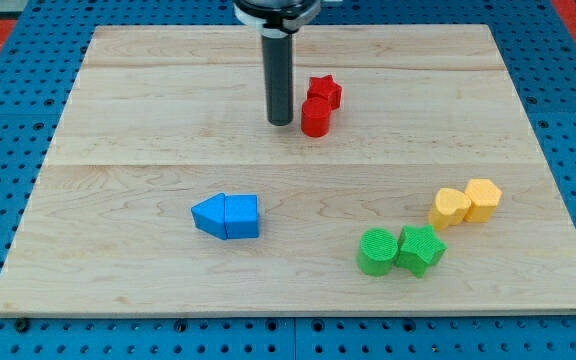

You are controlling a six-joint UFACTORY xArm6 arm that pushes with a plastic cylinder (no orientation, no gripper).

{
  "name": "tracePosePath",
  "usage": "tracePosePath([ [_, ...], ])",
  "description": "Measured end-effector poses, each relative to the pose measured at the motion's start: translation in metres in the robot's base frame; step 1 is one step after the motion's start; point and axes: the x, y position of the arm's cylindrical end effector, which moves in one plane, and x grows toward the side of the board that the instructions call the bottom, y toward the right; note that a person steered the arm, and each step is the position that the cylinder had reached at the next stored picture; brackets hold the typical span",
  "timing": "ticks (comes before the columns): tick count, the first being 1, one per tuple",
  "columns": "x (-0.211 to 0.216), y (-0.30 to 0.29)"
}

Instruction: Move the red blocks top left to the yellow blocks

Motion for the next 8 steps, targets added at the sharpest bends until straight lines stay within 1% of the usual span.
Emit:
tracePosePath([
  [1,0.000,-0.005],
  [4,0.004,0.007],
  [6,0.004,0.028],
  [7,0.037,0.032],
  [8,0.049,0.032],
])
